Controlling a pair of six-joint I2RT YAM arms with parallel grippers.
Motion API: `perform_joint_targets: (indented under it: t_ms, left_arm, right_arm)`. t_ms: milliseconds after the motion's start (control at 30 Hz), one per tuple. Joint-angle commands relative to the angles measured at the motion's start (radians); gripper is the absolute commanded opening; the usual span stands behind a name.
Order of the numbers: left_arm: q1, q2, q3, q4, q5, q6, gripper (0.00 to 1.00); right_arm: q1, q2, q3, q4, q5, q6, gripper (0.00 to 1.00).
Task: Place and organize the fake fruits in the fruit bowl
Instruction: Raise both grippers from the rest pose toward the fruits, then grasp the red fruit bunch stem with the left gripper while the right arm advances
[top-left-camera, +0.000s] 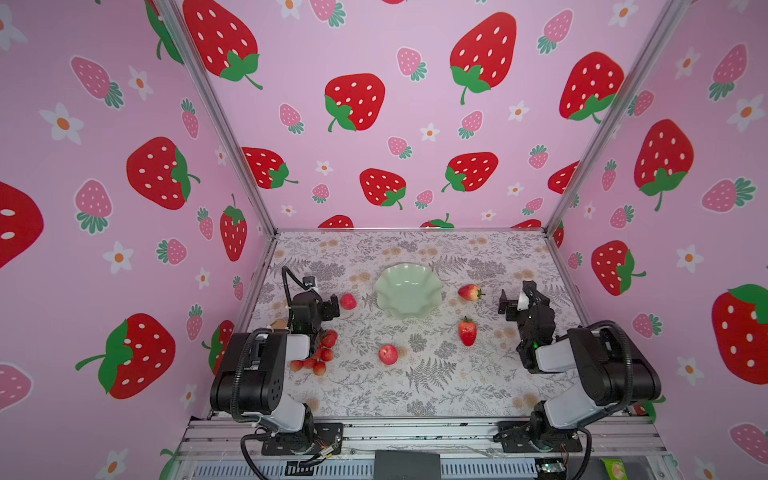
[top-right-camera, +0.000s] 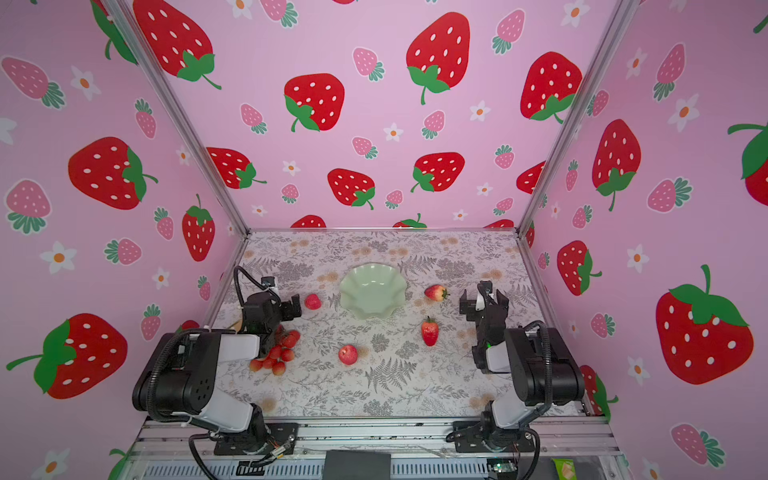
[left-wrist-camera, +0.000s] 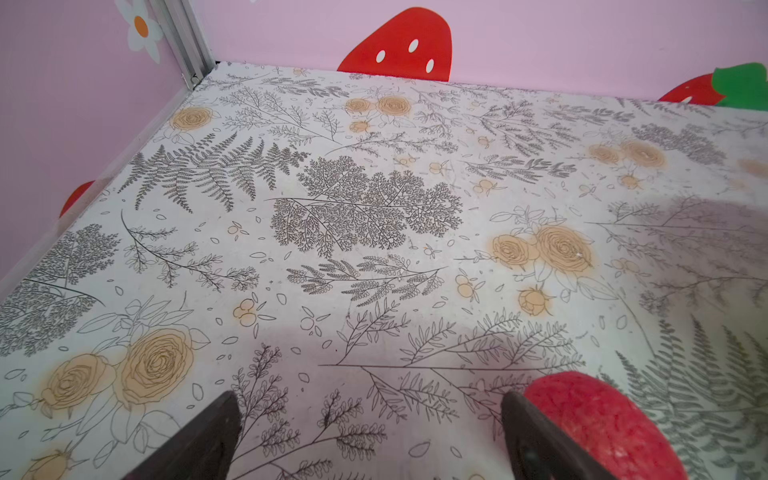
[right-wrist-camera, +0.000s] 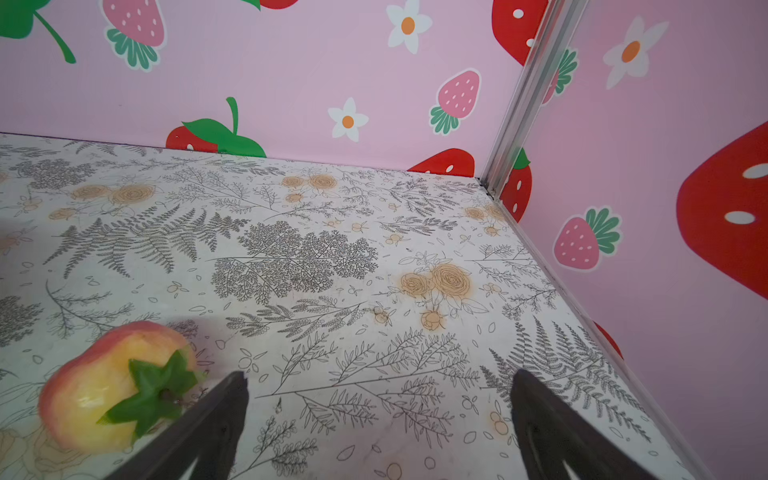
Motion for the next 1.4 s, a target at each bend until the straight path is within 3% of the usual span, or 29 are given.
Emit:
perform_joint_targets:
  t_ms: [0, 767, 833, 933, 1000, 1067, 1200, 1300, 1367]
  left_arm:
    - [0.002, -0.005, 0.024, 0.019, 0.013, 0.012, 0.99]
    - [0.005, -0.026, 0.025, 0.007, 0.034, 0.014, 0.99]
    - [-0.001, -0.095, 0.042, -0.089, -0.014, -0.001, 0.99]
    - [-0.048, -0.258, 0.065, -0.290, -0.231, -0.077, 0.99]
    - [-0.117, -0.371, 0.097, -0.471, -0.400, -0.135, 0.98]
    - [-0.171, -0.472, 0.161, -0.677, -0.445, -0.176, 0.91]
    - [-0.242, -0.592, 0.291, -1.064, -0.375, -0.259, 0.87]
    - [-0.266, -0.616, 0.374, -1.354, -0.306, -0.392, 0.73]
    - [-0.292, -0.619, 0.398, -1.490, -0.318, -0.454, 0.67]
  right_arm:
    - [0.005, -0.010, 0.005, 0.013, 0.002, -0.011, 0.99]
    - [0.006, -0.038, -0.001, 0.009, 0.026, 0.002, 0.99]
    - [0.010, -0.117, 0.020, -0.093, 0.038, 0.002, 0.99]
    - [0.048, -0.271, 0.112, -0.364, 0.043, 0.013, 0.99]
    - [0.101, -0.365, 0.166, -0.489, -0.009, 0.028, 0.99]
    - [0.177, -0.421, 0.205, -0.564, -0.092, 0.028, 0.99]
    - [0.387, -0.377, 0.313, -0.687, -0.325, 0.017, 0.99]
    - [0.538, -0.253, 0.399, -0.723, -0.504, 0.022, 0.99]
    - [0.641, -0.175, 0.450, -0.726, -0.542, 0.007, 0.99]
